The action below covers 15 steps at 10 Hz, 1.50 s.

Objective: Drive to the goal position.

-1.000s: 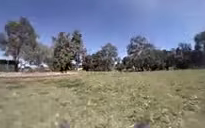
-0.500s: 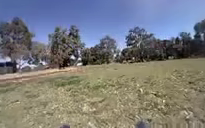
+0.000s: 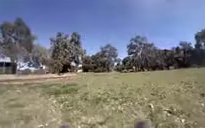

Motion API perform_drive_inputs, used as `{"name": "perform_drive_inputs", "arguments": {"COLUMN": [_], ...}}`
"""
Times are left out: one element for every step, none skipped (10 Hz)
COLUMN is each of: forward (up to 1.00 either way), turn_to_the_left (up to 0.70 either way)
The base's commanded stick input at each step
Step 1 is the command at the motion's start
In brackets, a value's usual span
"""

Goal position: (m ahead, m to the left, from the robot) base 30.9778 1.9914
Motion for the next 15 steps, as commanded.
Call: {"name": "perform_drive_inputs", "arguments": {"forward": [1.0,1.0,1.0,1.0,1.0,1.0,1.0,1.0,1.0,1.0,1.0,1.0,1.0,1.0,1.0], "turn_to_the_left": [0.0,0.0,0.0,0.0,0.0,0.0,0.0,0.0,0.0,0.0,0.0,0.0,0.0,0.0,0.0]}}
